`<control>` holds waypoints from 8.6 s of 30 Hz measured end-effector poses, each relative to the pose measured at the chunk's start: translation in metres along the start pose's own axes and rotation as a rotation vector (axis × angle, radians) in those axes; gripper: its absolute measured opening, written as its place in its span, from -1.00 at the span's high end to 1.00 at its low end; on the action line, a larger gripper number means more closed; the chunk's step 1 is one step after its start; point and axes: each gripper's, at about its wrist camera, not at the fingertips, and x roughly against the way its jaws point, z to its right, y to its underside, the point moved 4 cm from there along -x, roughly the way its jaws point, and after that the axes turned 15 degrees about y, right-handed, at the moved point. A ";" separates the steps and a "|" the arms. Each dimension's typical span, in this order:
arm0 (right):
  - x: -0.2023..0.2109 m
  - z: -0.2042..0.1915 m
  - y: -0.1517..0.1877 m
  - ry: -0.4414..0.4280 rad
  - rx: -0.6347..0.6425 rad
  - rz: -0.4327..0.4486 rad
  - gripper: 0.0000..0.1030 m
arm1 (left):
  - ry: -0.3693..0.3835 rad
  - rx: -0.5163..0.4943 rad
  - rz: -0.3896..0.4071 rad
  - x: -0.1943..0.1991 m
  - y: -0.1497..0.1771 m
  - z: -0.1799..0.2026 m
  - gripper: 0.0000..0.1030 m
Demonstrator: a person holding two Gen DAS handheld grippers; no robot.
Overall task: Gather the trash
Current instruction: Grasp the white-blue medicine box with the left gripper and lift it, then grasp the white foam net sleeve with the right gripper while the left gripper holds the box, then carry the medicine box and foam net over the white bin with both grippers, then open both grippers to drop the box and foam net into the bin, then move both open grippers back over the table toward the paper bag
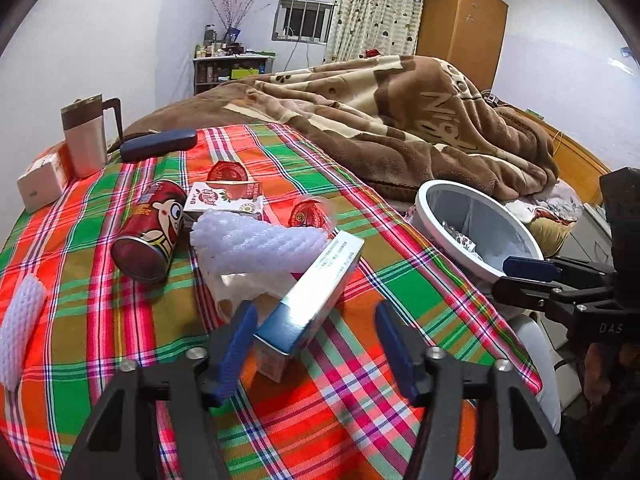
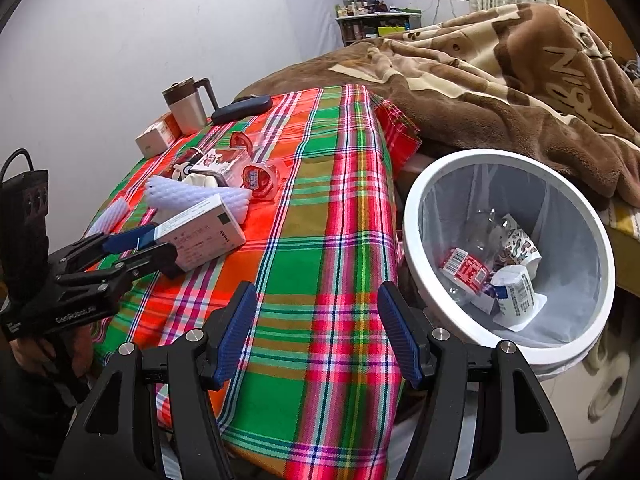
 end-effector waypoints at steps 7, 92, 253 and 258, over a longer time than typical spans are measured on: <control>0.001 0.001 0.000 0.002 -0.004 0.003 -0.25 | 0.018 -0.011 -0.043 -0.014 0.004 0.004 0.29; -0.033 -0.143 -0.013 -0.251 0.332 -0.043 0.53 | -0.295 0.325 0.102 0.087 0.053 -0.096 0.59; -0.005 -0.018 -0.005 -0.051 0.030 -0.016 -0.10 | -0.148 0.191 0.100 0.028 0.002 -0.010 0.14; -0.006 -0.020 -0.010 -0.060 0.033 -0.006 -0.10 | -0.178 0.204 0.107 0.031 -0.003 -0.025 0.14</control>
